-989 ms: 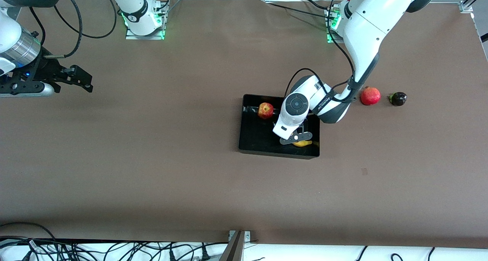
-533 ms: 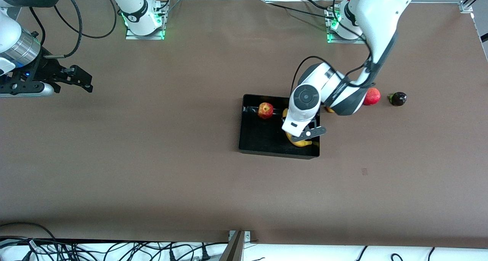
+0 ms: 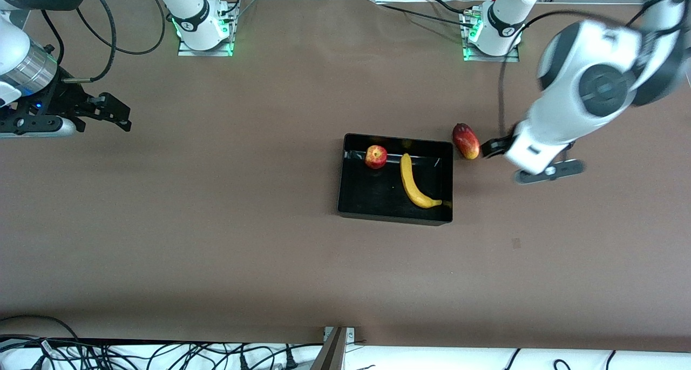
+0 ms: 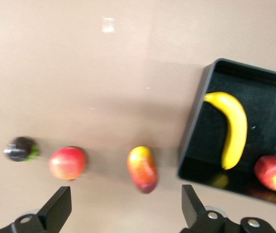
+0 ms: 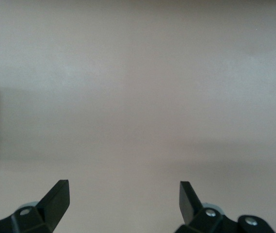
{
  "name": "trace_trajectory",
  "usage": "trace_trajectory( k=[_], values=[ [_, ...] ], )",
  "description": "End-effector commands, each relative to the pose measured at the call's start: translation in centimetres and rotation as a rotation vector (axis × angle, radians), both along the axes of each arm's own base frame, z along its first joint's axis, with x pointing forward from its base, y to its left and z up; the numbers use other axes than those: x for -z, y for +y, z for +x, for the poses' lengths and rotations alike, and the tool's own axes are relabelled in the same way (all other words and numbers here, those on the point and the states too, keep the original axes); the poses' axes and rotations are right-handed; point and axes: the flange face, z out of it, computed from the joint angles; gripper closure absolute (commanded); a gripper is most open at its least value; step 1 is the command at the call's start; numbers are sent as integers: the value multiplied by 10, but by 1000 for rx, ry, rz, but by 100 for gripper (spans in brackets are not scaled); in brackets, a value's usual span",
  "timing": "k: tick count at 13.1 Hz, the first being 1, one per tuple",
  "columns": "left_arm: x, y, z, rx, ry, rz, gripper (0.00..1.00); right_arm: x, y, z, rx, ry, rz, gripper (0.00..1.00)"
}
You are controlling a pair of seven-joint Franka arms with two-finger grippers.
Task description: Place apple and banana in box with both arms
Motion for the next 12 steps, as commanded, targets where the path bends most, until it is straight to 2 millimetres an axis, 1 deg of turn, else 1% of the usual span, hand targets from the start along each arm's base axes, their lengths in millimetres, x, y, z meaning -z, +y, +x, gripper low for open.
trace_trajectory(
  k=[1, 3, 4, 5, 6, 8, 9, 11, 12],
  values=[
    [-47, 58, -23, 121, -9, -36, 0, -4, -1, 3, -8, -9, -9, 0],
    [-80, 111, -34, 173, -60, -52, 0, -3, -1, 2, -8, -7, -10, 0],
    [-92, 131, -39, 185, -81, -56, 0, -3, -1, 2, -8, -7, -10, 0],
    [-100, 143, -42, 208, -99, -64, 0, -3, -1, 2, -8, -7, -10, 0],
    [-103, 152, -45, 236, -103, -68, 0, -3, -1, 2, -8, -7, -10, 0],
    [-105, 155, -46, 245, -106, -69, 0, -3, -1, 2, -8, -7, -10, 0],
    [-106, 151, -45, 245, -109, -69, 0, -3, -2, 2, -6, -7, -10, 0],
    [-111, 136, -44, 240, -120, -62, 0, -3, -2, 2, -6, -7, -10, 0],
    [-119, 124, -43, 225, -138, -57, 0, -3, -2, 2, -6, -7, -10, 0]
  ],
)
